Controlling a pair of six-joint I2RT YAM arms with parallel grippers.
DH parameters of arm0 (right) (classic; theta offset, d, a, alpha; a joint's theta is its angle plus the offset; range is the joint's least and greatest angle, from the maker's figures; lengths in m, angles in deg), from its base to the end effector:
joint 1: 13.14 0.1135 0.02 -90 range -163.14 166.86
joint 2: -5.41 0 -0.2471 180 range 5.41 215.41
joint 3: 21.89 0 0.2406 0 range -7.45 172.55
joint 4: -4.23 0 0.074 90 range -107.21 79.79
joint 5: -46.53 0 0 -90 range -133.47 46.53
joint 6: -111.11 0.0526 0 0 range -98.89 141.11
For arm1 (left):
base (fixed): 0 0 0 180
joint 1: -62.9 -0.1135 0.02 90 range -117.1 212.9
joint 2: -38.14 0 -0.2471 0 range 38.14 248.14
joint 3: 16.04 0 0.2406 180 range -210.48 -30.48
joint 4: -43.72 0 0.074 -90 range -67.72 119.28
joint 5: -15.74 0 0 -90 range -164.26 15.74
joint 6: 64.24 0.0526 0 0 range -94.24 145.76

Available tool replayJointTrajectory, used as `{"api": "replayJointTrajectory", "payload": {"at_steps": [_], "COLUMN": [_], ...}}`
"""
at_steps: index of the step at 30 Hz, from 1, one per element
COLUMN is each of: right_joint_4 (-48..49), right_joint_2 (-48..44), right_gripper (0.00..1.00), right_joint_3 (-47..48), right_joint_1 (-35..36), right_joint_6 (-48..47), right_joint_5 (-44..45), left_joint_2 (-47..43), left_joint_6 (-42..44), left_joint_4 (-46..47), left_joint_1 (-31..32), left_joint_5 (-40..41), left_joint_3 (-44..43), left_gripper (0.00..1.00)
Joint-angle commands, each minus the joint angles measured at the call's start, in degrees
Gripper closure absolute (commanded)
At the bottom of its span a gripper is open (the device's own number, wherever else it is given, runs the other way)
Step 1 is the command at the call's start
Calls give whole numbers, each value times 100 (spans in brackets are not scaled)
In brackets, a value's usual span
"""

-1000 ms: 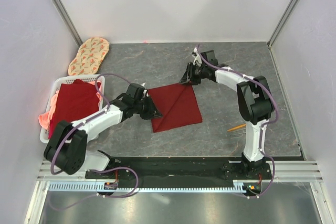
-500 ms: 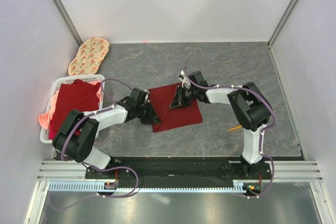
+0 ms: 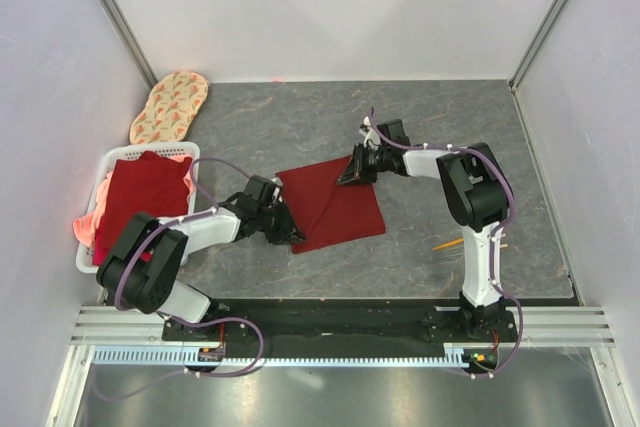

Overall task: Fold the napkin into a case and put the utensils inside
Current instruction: Smooth out the upper triangle-folded napkin at the center of the board.

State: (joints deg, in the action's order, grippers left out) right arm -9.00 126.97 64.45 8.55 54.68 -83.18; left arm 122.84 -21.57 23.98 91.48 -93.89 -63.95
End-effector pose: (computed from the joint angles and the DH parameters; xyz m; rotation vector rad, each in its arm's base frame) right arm 0.3795 0.1871 0.0996 -0.0829 2.5512 1.2540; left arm 0.2181 -0.1389 0.1124 -0.3071 2.7387 -0.8844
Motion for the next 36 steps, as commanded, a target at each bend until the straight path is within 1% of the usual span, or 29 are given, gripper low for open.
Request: {"api": "replayJointTrajectory", "payload": {"at_steps": [1, 4, 7, 9, 10, 13, 16, 18, 22, 29, 33, 34, 36], "right_joint_4": [-646, -1052, -1114, -984, -939, -614, -394, -219, -227, -227, -481, -812, -1052], "right_joint_2": [88, -149, -562, -826, -922, -827, -625, -555, -230, 8, 201, 498, 605], "right_gripper": [82, 82, 81, 78, 78, 76, 76, 76, 76, 76, 75, 74, 73], "right_joint_3": [553, 606, 492, 361, 343, 272, 237, 158, 184, 307, 745, 1260, 1554], "right_joint_1": [-323, -342, -201, -69, 105, 413, 555, 555, 477, 90, -130, -348, -420], "right_joint_6": [-508, -746, -702, -562, -500, -246, -96, -52, -165, -368, -499, -665, -728], "right_joint_5": [417, 753, 754, 797, 771, 561, 499, 464, 437, 253, 217, 209, 235], "left_joint_2": [-121, -209, -305, -393, -446, -683, -806, -728, -525, -666, -675, -744, -789], "left_joint_6": [-4, -4, -4, -22, -39, -57, -40, -22, -22, 5, 40, 66, 75], "left_joint_4": [-24, -67, -155, -225, -243, -392, -489, -498, -437, -305, -279, -270, -305], "left_joint_1": [-10, -10, -10, -10, -10, -10, -10, -28, -37, -28, -28, -28, -28], "left_joint_5": [22, -40, -110, -180, -189, -111, 47, 83, 118, 303, 294, 285, 241], "left_joint_3": [157, 131, 17, -106, -150, -282, -309, -265, -37, 526, 640, 675, 641], "left_gripper": [87, 87, 87, 87, 87, 87, 86, 86, 87, 87, 87, 87, 87]}}
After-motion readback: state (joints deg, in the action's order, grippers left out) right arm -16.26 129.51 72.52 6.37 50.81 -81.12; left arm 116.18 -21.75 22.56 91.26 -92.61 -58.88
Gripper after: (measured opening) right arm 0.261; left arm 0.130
